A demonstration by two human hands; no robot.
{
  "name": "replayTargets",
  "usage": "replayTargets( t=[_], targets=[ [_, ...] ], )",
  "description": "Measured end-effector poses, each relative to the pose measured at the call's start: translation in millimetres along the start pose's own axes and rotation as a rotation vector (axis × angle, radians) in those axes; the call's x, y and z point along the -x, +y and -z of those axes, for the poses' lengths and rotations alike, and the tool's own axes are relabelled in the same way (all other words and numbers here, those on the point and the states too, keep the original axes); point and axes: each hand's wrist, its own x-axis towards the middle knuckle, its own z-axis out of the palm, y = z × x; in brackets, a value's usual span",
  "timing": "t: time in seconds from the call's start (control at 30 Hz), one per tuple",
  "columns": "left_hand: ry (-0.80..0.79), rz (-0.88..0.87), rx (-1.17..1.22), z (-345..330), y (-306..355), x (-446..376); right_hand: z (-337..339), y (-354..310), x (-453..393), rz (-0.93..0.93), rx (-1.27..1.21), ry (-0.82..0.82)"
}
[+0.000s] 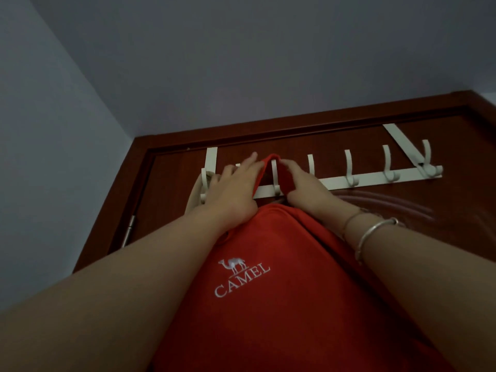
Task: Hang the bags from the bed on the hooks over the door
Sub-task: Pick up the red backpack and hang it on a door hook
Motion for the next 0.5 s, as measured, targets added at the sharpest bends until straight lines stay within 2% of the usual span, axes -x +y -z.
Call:
replayTargets(
  t=[0.1, 0.27, 0.37, 0.5],
  targets=[
    [-0.173, -0.03, -0.087, 0.1, 5.8, -9.8, 0.6, 2.9, -1.2, 0.009, 0.109, 0.007],
    [-0.29, 0.003, -0.22, -12.5, 5.3, -30.5, 8.5, 0.4, -7.2, -0.025, 0.363, -0.055],
    [-0.28, 0.022, -0.2, -22.2, 7.5, -35.3, 6.6, 2.2, -9.5, -0.019, 0.442, -0.078],
    [-0.223, -0.008, -0.033, -34.6, 5.1, -15.8, 3.7, 7.3, 6.6, 0.048, 0.397, -0.089]
  ],
)
